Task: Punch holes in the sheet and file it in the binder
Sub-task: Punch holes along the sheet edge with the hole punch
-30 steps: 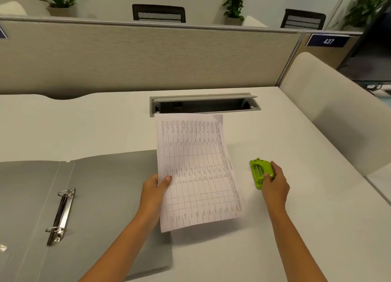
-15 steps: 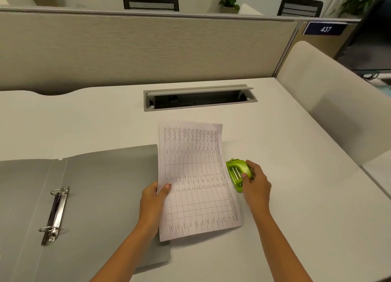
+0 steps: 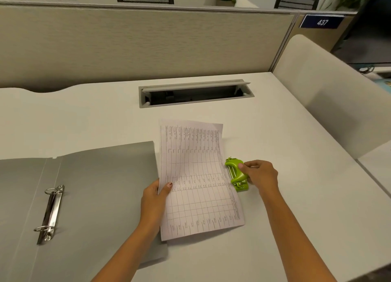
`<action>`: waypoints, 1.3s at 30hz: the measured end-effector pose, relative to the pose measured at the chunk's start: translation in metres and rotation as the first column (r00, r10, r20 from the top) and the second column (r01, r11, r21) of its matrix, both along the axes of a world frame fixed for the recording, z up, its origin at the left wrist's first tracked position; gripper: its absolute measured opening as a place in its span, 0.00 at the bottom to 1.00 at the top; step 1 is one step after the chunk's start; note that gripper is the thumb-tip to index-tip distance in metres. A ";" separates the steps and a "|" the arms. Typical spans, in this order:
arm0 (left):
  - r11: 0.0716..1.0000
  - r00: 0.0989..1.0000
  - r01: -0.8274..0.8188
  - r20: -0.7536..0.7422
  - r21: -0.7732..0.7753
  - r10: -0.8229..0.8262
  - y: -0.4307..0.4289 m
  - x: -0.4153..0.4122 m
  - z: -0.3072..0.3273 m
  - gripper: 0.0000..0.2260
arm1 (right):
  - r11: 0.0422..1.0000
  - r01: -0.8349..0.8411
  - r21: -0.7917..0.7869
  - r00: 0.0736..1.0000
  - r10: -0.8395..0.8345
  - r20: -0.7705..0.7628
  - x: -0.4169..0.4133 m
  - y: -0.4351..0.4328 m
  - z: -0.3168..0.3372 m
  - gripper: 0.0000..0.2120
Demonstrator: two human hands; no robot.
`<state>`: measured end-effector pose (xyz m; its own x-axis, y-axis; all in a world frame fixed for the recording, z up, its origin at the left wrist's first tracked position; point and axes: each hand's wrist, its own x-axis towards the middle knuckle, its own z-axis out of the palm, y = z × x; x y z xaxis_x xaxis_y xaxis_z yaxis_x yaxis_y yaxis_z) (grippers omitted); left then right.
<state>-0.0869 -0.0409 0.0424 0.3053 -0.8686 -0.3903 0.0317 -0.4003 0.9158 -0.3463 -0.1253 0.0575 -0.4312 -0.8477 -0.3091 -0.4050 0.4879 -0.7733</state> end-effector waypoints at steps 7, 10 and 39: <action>1.000 0.999 -0.016 0.044 -0.020 0.017 0.004 -0.001 -0.001 0.07 | 1.000 0.000 0.029 0.999 -0.001 0.034 -0.001 0.000 0.003 0.10; 0.999 0.999 -0.011 0.053 -0.050 0.013 0.004 -0.004 0.002 0.06 | 1.000 0.011 0.011 0.999 -0.012 0.038 0.001 0.003 0.002 0.10; 0.997 0.997 0.051 -0.064 0.053 -0.047 0.000 -0.008 -0.004 0.09 | 1.000 0.008 0.008 1.000 -0.008 0.004 0.003 0.005 0.006 0.10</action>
